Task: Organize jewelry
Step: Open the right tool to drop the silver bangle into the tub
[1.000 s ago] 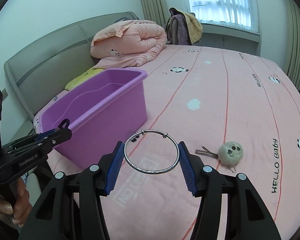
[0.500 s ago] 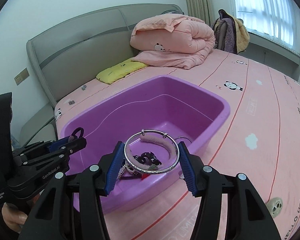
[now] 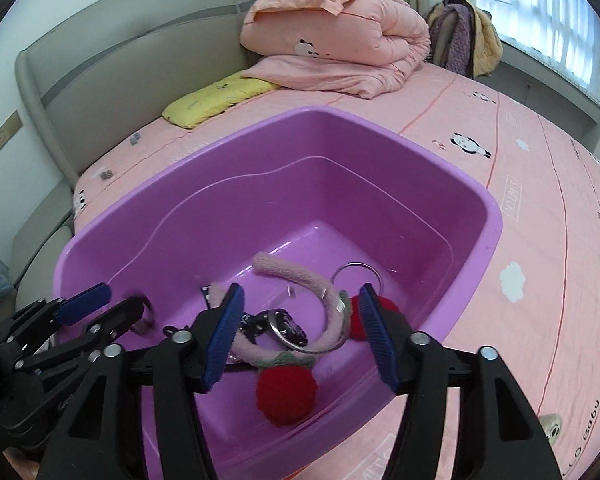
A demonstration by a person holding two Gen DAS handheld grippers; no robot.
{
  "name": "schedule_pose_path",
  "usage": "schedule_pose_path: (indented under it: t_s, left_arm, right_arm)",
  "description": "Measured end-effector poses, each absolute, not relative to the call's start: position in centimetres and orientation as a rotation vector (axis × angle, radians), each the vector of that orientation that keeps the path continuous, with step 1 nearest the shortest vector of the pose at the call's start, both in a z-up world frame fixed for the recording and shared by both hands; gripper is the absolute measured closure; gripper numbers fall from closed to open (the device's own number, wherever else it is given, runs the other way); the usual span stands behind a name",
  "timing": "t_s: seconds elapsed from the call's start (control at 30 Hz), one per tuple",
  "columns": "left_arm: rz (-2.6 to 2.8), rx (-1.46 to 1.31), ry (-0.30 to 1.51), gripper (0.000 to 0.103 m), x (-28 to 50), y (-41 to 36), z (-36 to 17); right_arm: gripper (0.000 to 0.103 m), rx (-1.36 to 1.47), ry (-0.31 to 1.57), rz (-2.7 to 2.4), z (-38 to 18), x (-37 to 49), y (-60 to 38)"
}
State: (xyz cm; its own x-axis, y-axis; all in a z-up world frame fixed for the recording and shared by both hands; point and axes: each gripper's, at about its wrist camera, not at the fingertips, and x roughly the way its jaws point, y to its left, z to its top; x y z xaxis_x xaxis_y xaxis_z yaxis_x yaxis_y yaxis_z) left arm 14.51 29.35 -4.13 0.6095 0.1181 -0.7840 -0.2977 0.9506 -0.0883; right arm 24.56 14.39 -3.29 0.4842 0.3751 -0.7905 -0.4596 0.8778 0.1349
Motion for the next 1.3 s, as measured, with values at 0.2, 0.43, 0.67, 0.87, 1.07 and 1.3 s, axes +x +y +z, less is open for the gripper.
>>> schedule_pose_path:
  t_s: [0.2, 0.43, 0.67, 0.87, 1.07, 1.3]
  left_arm:
    - [0.258, -0.225, 0.857, 0.014, 14.1, 29.1, -3.6]
    - [0.259, -0.227, 0.857, 0.012, 13.7, 28.7, -3.4]
    - [0.252, -0.247, 0.852, 0.011, 13.1, 28.8, -2.7]
    - [0.249, -0.243, 0.849, 0.010, 12.4, 28.6, -2.2]
    - [0.244, -0.244, 0.838, 0.010, 11.4, 28.4, -1.4]
    - [0.247, -0.213, 0.828, 0.010, 10.6, 27.6, -0.6]
  right_arm:
    - [0.035, -0.056, 0.934, 0.482, -3.5, 24.8, 12.9]
    - [0.035, -0.064, 0.903, 0.475, -3.3, 24.0, 12.5]
    - [0.035, -0.061, 0.891, 0.477, -2.6, 23.8, 12.3]
    - [0.035, -0.048, 0.887, 0.478, -2.1, 23.5, 11.8]
    - [0.035, -0.038, 0.881, 0.483, -1.7, 22.8, 11.1]
    - [0.035, -0.019, 0.864, 0.486, -1.1, 21.8, 9.9]
